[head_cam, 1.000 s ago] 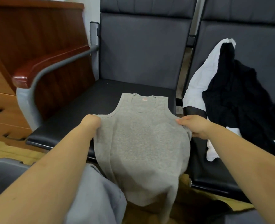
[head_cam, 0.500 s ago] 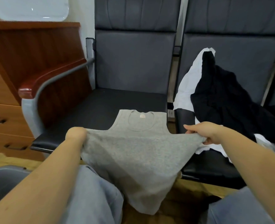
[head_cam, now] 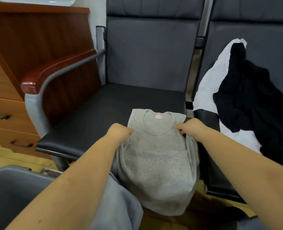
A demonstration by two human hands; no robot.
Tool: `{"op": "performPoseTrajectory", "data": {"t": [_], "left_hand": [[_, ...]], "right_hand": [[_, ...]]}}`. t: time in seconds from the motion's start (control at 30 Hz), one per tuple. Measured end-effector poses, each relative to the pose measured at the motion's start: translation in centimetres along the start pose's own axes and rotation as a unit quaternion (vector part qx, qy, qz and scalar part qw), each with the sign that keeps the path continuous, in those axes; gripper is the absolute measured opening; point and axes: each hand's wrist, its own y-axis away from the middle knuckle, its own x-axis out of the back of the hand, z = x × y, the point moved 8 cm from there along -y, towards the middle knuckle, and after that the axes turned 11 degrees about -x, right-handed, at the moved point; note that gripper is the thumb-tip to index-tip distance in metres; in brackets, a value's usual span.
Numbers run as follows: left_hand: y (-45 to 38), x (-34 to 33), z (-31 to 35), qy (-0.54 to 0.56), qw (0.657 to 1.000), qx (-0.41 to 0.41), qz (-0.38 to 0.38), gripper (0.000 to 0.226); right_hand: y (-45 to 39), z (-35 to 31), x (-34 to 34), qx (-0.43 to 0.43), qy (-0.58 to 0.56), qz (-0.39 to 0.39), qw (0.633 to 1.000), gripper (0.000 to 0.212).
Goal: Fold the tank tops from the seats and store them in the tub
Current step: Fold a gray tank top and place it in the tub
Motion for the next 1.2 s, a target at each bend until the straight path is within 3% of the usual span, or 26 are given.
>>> {"op": "performPoseTrajectory", "data": {"t": [0.1,0.2,0.3,0.47,0.57,0.63,0.73,0.83,1.0,1.1,1.2], "left_hand": [[-0.2,-2.4,1.6,-0.025,0.997,-0.051,-0.055,0.020],[0.1,-4.3,3.0,-0.021,0.990,-0.093,-0.101,0.017],[0.4,-5.4,3.9,-0.005,0.983,-0.126,-0.135,0.016],[0.6,-5.1,4.2,0.112,0.972,-0.133,-0.158,0.021],[0.4,-3.6,3.8,0.109,0.981,-0.115,-0.108,0.024],[0.4,-2.5,2.9,0.066,0.993,-0.065,-0.075,0.041],[0.7,-2.1,2.1,0.109,0.990,-0.020,-0.089,0.056],[1.2,-2.4,2.4,0.163,0.979,-0.033,-0.119,0.039],[1.6,-1.4,1.3,0.315,0.948,0.027,-0.044,0.022],[1.8,-0.8,0.3,0.349,0.936,0.052,-0.014,0.018],[1.9,-0.3,-0.5,0.348,0.935,0.065,0.000,0.022]], "right_hand": [[1.2,-2.5,-3.5,0.033,-0.024,-0.056,0.998,0.029],[1.2,-3.7,-6.6,0.011,-0.045,-0.077,0.996,0.050],[1.3,-4.5,-8.6,0.011,-0.041,-0.121,0.992,0.057],[1.0,-2.9,-7.5,-0.094,-0.215,-0.192,0.953,0.035],[-0.2,-1.9,-4.4,-0.101,-0.263,-0.122,0.952,0.034],[-1.1,-1.3,-1.9,-0.093,-0.286,-0.068,0.951,0.036],[-2.2,-0.8,0.7,-0.082,-0.295,-0.018,0.952,0.039],[-2.4,-0.9,2.5,-0.059,-0.280,0.017,0.958,0.037],[0.8,-3.9,4.9,0.101,-0.180,0.059,0.977,0.039],[5.0,-5.9,3.7,0.207,-0.068,-0.022,0.976,0.017],[8.9,-5.3,1.1,0.238,0.115,-0.136,0.955,0.011]]}}
